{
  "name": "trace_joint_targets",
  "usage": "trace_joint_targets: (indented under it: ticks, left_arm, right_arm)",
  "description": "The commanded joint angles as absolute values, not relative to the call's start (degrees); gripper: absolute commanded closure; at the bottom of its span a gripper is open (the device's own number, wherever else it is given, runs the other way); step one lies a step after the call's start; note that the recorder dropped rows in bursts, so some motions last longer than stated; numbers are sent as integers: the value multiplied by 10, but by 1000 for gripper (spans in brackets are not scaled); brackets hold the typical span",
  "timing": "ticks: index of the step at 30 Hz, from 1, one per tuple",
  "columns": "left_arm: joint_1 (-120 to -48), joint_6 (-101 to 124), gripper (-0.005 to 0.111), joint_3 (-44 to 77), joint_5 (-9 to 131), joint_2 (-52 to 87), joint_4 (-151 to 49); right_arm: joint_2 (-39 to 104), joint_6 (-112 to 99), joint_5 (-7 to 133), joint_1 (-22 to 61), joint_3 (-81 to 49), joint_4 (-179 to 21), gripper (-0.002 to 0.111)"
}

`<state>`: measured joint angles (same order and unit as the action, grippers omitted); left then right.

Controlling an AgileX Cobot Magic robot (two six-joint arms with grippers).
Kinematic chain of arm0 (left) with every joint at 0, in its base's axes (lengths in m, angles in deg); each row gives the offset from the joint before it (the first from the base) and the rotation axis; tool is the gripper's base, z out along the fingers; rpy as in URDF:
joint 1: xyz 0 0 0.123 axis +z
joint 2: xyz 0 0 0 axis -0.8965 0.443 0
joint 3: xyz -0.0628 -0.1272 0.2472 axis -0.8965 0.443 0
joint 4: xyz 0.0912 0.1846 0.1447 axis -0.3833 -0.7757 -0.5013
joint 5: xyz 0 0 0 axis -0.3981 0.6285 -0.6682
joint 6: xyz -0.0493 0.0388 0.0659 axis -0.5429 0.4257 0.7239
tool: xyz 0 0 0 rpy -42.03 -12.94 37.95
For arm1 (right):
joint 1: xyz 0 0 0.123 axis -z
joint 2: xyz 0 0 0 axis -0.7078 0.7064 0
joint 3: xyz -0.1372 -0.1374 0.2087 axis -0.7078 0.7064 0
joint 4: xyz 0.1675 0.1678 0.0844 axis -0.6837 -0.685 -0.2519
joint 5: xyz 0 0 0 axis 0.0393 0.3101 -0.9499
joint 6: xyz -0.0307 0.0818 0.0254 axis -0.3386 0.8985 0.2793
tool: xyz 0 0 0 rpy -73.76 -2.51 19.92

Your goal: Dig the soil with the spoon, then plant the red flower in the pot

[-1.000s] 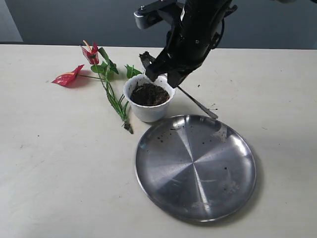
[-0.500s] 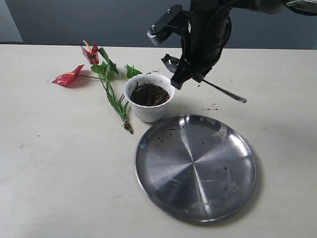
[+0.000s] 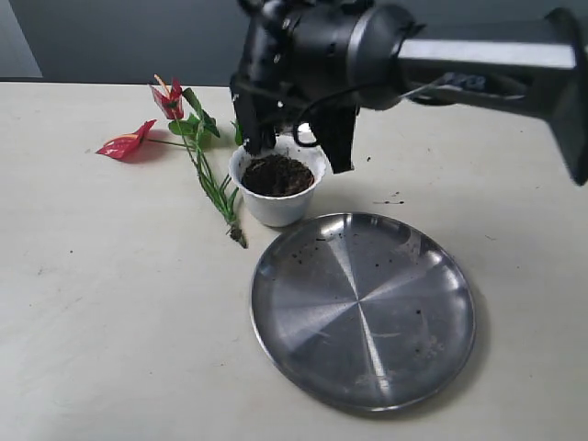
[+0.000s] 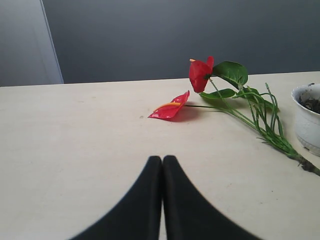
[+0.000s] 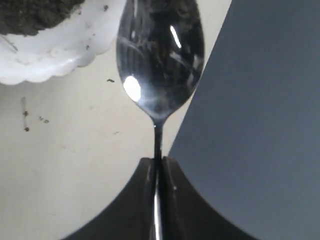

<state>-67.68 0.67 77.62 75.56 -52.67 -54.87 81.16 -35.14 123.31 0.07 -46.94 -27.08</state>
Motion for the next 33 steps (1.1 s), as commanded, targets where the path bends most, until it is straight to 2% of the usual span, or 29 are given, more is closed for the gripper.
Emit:
trace_joint_targets:
  ticks: [1, 12, 22, 33]
  left_arm:
    - [-679, 6, 105, 775, 750, -524, -547]
    - [-679, 6, 105, 775, 750, -524, -547]
    - [-679, 6, 105, 775, 750, -524, -547]
    - [-679, 6, 105, 775, 750, -524, -547]
  right_arm:
    - [856, -371, 1240, -24, -471, -198, 109]
    - [925, -429, 1266, -76, -471, -111, 109]
    - [930, -433, 1303, -76, -471, -44, 109]
    - [919, -437, 1294, -77, -467, -80, 109]
